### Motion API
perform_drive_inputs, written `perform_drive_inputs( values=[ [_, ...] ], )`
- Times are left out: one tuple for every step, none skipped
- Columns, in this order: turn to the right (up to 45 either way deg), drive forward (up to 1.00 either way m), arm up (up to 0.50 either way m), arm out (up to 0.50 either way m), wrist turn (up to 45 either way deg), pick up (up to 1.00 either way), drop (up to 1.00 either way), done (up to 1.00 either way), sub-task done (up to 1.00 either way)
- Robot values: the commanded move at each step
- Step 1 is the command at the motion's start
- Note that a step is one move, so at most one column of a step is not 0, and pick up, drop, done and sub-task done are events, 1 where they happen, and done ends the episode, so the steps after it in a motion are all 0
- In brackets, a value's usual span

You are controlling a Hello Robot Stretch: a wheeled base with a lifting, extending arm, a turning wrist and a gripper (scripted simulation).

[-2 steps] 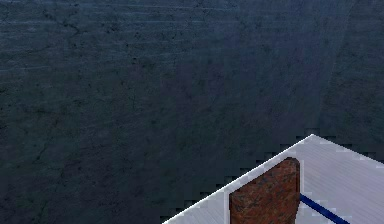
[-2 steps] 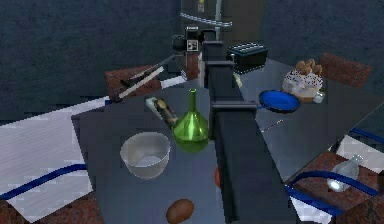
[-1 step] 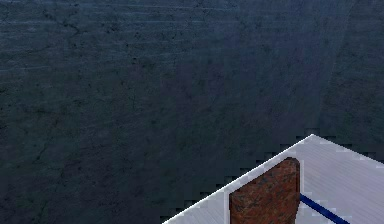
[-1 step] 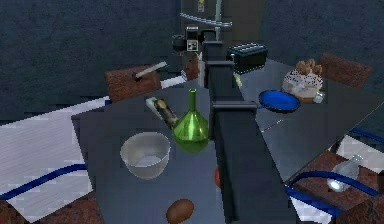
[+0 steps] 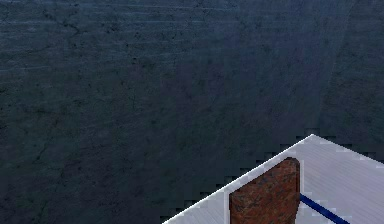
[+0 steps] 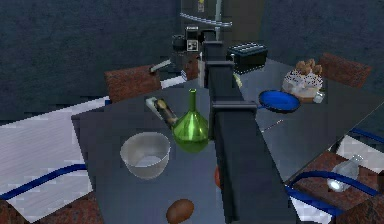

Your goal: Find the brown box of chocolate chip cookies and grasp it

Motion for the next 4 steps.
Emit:
perform_drive_inputs(
  values=[
    [0.0, 0.00, -0.28, 0.00, 0.0, 0.00, 0.00, 0.00, 0.00],
    [0.0, 0.00, 0.00, 0.00, 0.0, 1.00, 0.00, 0.00, 0.00],
    [0.0, 0.00, 0.10, 0.00, 0.0, 0.00, 0.00, 0.00, 0.00],
    [0.0, 0.00, 0.00, 0.00, 0.0, 0.00, 0.00, 1.00, 0.00]
  ],
)
